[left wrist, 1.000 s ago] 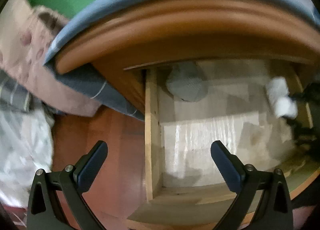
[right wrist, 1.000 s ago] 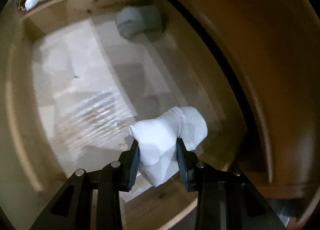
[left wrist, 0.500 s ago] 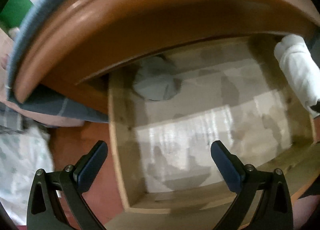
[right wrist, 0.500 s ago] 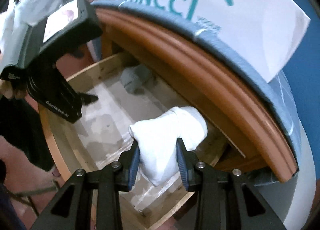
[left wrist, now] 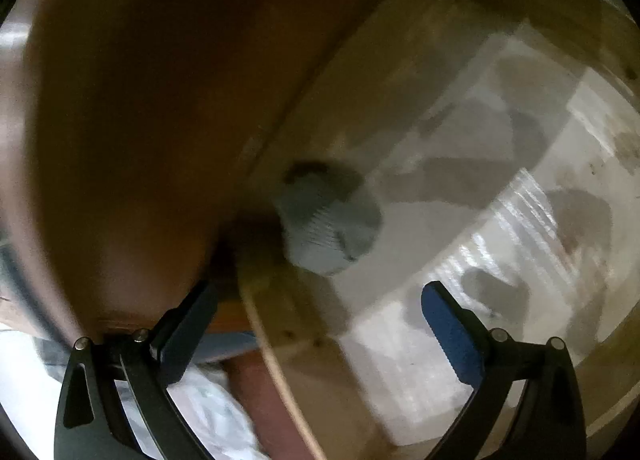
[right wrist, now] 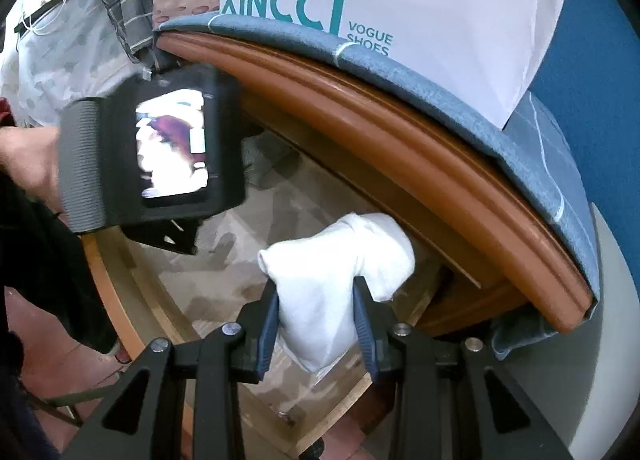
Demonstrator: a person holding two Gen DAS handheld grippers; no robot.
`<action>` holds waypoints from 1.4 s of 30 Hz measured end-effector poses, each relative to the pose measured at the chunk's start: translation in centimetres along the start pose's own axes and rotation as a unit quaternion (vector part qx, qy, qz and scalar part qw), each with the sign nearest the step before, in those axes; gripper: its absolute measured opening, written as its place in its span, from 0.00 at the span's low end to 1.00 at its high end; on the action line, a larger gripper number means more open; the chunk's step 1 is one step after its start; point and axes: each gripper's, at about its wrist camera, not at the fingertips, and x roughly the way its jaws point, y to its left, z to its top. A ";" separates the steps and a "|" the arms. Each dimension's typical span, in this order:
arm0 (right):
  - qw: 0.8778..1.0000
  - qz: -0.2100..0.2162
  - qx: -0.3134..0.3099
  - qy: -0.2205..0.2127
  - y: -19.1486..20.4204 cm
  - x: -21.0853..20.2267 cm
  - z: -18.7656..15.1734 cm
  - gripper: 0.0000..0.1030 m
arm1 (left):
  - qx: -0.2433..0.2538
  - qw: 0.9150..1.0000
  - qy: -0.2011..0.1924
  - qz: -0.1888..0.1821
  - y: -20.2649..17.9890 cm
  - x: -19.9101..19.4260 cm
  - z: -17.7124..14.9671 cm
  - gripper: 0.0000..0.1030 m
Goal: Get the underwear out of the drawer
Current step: 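Grasp the grey striped sock with the left tool while the right tool holds the white sock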
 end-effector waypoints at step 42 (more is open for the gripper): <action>0.998 -0.002 -0.055 0.025 2.4 2.3 1.0 0.34 | 0.183 0.981 -0.068 -0.015 -0.6 12.6 -1.7 0.16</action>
